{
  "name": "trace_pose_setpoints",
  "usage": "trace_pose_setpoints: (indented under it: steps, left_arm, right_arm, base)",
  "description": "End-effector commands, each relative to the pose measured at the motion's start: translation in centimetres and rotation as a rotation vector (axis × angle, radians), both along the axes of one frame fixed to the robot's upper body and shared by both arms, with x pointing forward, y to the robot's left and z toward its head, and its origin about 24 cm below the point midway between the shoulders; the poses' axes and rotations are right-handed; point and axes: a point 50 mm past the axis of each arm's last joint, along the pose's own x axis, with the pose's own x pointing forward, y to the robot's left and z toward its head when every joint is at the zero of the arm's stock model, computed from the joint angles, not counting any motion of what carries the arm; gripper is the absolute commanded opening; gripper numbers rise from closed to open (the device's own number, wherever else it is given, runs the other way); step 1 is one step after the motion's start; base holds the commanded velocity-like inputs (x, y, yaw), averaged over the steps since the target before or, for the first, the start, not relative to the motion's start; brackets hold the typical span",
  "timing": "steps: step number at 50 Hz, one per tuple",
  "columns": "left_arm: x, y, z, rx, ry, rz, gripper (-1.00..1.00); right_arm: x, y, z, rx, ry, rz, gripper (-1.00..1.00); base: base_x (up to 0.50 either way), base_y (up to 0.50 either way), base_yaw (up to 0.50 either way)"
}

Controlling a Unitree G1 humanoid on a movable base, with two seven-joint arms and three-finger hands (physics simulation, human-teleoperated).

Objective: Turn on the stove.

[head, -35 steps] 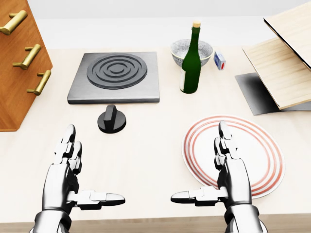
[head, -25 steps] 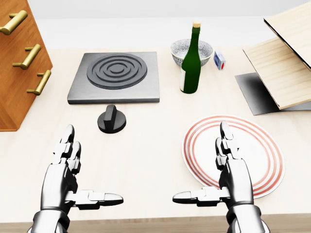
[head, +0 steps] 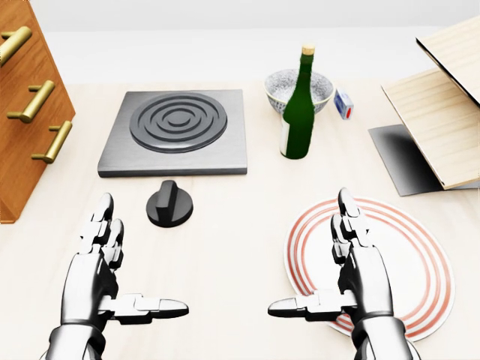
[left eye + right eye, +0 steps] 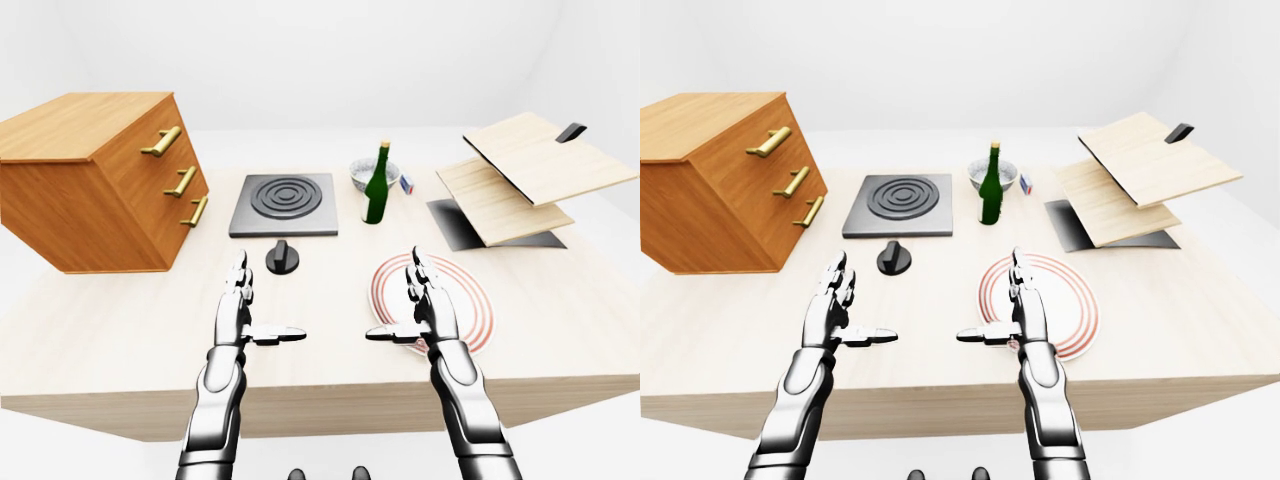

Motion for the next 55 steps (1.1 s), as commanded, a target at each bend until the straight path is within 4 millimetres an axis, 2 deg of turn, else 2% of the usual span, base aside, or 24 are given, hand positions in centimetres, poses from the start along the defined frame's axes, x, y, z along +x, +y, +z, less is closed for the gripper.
trace_pose_setpoints:
  steps: [1,24,30,43,50,55]
  left_arm:
    - [0.0,0.1,0.1,0.001,-0.001,0.001,1.00]
    - [0.1,0.7,0.3,-0.005,-0.005,0.018,1.00]
    - [0.2,0.7,0.2,-0.002,0.001,0.023,1.00]
    - [0.3,0.6,-0.9,0.016,0.058,0.034,1.00]
    - [0.8,-0.1,-3.2,0.025,0.110,0.015,1.00]
    - [0.9,-0.6,-3.9,0.029,0.128,0.002,1.00]
  right_arm:
    - [0.0,0.0,0.1,0.004,-0.003,0.008,1.00]
    - [-0.2,0.0,0.1,0.008,-0.009,0.013,1.00]
    - [-0.2,-0.1,0.2,0.017,-0.025,0.014,1.00]
    - [0.0,-0.2,0.4,0.029,-0.026,0.013,1.00]
    - [0.1,-0.4,0.5,0.034,-0.029,0.012,1.00]
    - [0.3,-0.5,0.4,0.036,-0.026,0.010,1.00]
  base:
    - [0.40,0.00,0.00]
    - [0.45,0.00,0.00]
    - [0.00,0.00,0.00]
    - [0.00,0.00,0.00]
    - [0.00,0.00,0.00]
    - [0.00,0.00,0.00]
